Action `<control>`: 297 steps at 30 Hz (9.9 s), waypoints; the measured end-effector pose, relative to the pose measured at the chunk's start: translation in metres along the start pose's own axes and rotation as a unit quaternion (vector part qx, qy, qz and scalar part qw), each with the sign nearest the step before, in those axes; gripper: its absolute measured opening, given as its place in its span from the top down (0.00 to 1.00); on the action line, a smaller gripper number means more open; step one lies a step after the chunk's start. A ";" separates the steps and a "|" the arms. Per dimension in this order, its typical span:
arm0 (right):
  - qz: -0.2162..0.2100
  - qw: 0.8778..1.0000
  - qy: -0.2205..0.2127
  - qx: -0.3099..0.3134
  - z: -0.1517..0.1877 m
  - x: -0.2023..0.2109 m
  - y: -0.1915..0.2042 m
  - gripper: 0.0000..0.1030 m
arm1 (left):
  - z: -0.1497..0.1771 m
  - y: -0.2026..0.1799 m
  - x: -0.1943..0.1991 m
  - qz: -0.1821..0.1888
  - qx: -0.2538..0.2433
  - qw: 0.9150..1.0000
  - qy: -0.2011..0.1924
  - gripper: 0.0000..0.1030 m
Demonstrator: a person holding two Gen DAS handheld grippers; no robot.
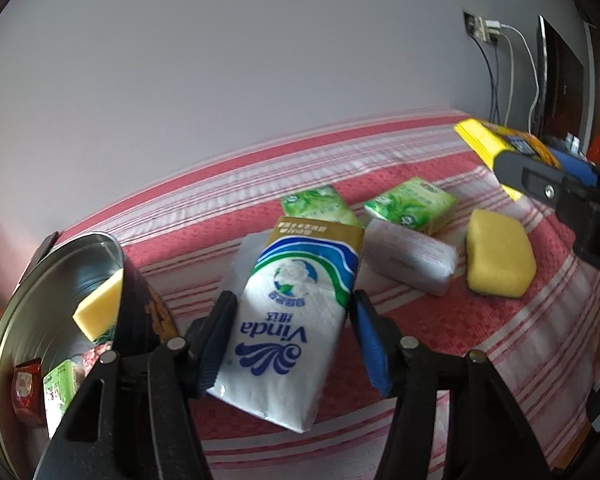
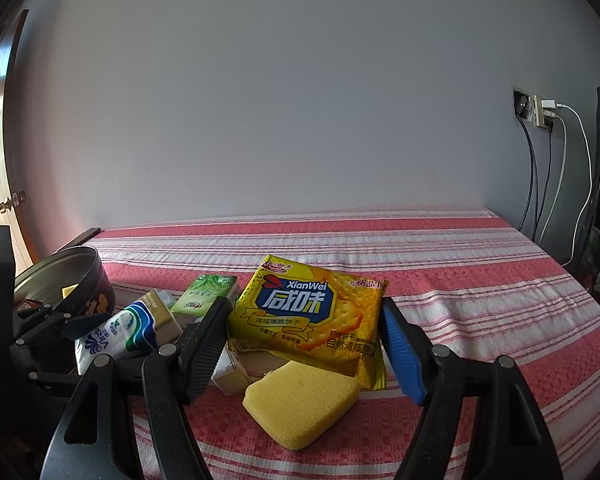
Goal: Organize objects
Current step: 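Grasp the Vinda tissue pack with the left tool and lift it, then carry the Vinda pack and biscuit pack over the basin with both tools, then open both tools to drop the Vinda and biscuit packs into the basin, then grasp the blue rope toy with the right tool while the left tool grasps a white soap bar, then carry the rope toy and soap bar over the basin with both tools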
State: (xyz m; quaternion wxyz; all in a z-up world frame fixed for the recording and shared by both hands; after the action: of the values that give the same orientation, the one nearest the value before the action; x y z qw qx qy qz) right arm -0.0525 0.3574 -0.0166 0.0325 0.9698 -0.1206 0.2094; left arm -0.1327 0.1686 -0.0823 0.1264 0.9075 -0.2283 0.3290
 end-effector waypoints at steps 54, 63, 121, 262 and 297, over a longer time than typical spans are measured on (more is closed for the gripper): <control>0.008 0.998 -0.057 0.030 0.001 0.020 0.012 0.27 | 0.008 0.027 0.049 -0.075 0.093 0.984 -0.131 0.44; 0.011 0.997 -0.067 0.035 0.002 0.024 0.015 0.27 | 0.011 0.027 0.058 -0.081 0.098 0.979 -0.159 0.44; -0.200 0.961 -0.039 0.186 -0.029 0.001 0.243 0.27 | 0.077 0.200 0.110 -0.200 0.242 0.941 -0.127 0.44; -0.068 0.998 0.001 0.013 -0.007 -0.005 0.015 0.70 | -0.037 0.023 -0.070 0.007 -0.079 0.996 0.049 0.10; -0.067 0.997 -0.017 0.024 -0.007 0.004 0.018 0.69 | -0.023 0.033 -0.028 -0.036 0.004 0.999 0.000 0.67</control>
State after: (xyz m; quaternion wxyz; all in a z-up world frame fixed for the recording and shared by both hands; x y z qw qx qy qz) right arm -0.0565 0.3395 -0.0087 0.0207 0.9796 -0.0511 0.1933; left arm -0.1810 0.1586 -0.0808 0.1344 0.9157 -0.1947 0.3249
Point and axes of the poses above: each gripper's, at about its wrist camera, not at the fingertips, and x roughly against the way its jaws point, y to its left, z to its underside, the point moved 1 cm from there along -x, roughly the way its jaws point, and after that the axes turned 7 degrees about z, right-handed, at the moved point
